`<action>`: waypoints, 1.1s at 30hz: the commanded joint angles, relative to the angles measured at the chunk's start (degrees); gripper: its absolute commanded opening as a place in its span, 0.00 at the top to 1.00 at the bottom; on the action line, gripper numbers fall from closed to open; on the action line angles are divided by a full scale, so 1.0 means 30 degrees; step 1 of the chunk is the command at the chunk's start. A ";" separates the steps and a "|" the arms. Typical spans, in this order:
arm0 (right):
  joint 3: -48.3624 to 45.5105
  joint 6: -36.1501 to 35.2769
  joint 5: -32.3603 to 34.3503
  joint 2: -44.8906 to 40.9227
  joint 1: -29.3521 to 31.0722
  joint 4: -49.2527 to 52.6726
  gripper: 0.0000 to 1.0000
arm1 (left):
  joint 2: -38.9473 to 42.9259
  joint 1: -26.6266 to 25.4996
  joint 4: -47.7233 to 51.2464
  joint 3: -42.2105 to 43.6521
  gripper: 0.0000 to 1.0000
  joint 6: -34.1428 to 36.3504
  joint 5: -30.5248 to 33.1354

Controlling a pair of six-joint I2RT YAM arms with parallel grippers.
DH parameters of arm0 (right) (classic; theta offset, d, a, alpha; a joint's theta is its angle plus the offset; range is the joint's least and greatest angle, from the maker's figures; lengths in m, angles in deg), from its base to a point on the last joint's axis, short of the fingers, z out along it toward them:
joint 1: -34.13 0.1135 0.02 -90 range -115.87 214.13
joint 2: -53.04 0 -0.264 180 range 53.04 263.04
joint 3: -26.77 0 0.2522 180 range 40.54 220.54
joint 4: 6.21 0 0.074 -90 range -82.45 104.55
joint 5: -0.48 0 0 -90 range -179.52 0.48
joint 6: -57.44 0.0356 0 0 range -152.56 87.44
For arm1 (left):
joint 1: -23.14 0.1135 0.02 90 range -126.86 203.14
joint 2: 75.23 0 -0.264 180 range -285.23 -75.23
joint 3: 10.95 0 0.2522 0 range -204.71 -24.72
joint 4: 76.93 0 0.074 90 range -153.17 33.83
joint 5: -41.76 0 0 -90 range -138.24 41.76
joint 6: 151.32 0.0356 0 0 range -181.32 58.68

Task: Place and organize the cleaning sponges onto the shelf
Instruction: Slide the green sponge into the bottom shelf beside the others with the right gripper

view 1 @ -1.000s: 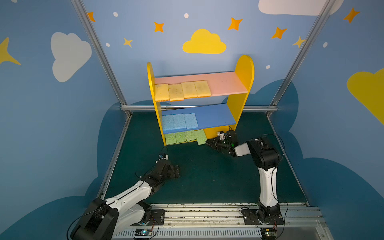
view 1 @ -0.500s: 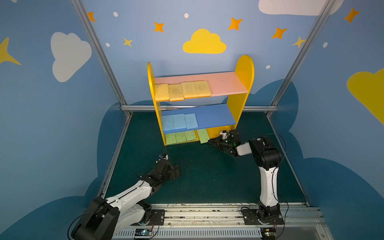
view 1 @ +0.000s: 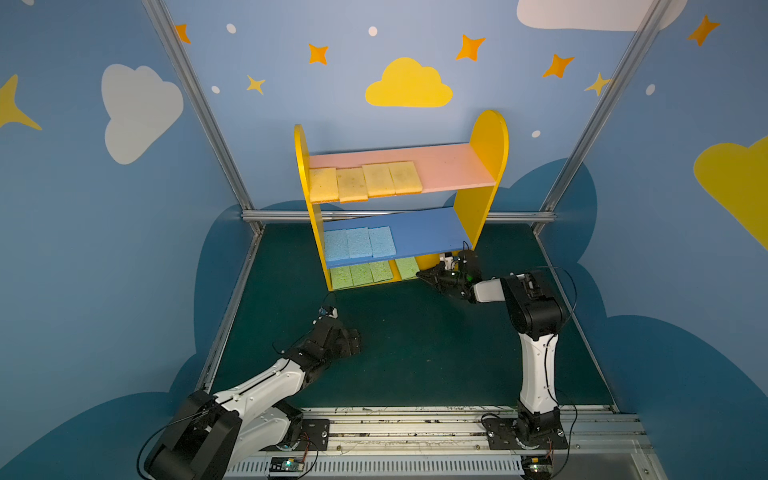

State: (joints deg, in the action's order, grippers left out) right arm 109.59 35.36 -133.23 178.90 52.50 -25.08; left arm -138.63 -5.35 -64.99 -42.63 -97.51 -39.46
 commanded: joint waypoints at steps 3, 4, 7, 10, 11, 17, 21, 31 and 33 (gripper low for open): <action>0.1147 -0.0746 0.0101 -0.0140 0.0065 0.1620 0.97 | -0.0152 0.0097 -0.0212 -0.0599 0.00 0.0293 -0.0171; 0.1380 -0.0863 0.0099 -0.0013 0.0018 0.1920 0.97 | -0.0105 0.0105 -0.0212 -0.0564 0.00 0.0313 -0.0171; 0.2021 -0.1091 0.0120 0.0382 0.0002 0.2456 0.97 | -0.0109 0.0115 -0.0241 -0.0534 0.01 0.0321 -0.0142; 0.2539 -0.1168 0.0116 0.0765 0.0029 0.2793 0.97 | -0.0181 0.0131 -0.0323 -0.0502 0.01 0.0314 -0.0142; 0.2634 -0.1115 0.0118 0.0864 0.0029 0.2734 0.97 | -0.0196 0.0142 -0.0344 -0.0483 0.01 0.0313 -0.0169; 0.3309 -0.1107 0.0194 0.1498 0.0116 0.3302 0.96 | -0.0324 0.0151 -0.0432 -0.0536 0.01 0.0313 -0.0258; 0.3580 -0.0977 0.0187 0.1811 0.0276 0.3436 0.96 | -0.0368 0.0208 -0.0417 -0.0586 0.00 0.0382 -0.0303; 0.3753 -0.0848 -0.0076 0.1844 0.1031 0.3261 0.94 | -0.0205 0.0186 -0.0330 -0.0515 0.00 0.0281 -0.0339; 0.3559 -0.0814 -0.0118 0.1717 0.1169 0.3068 0.94 | -0.0127 0.0204 -0.0245 -0.0524 0.01 0.0255 -0.0319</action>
State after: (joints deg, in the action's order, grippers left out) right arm 119.41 33.04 -132.64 183.73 55.37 -14.89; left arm -139.39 -4.98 -65.80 -42.95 -97.31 -39.88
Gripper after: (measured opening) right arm 0.059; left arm 0.995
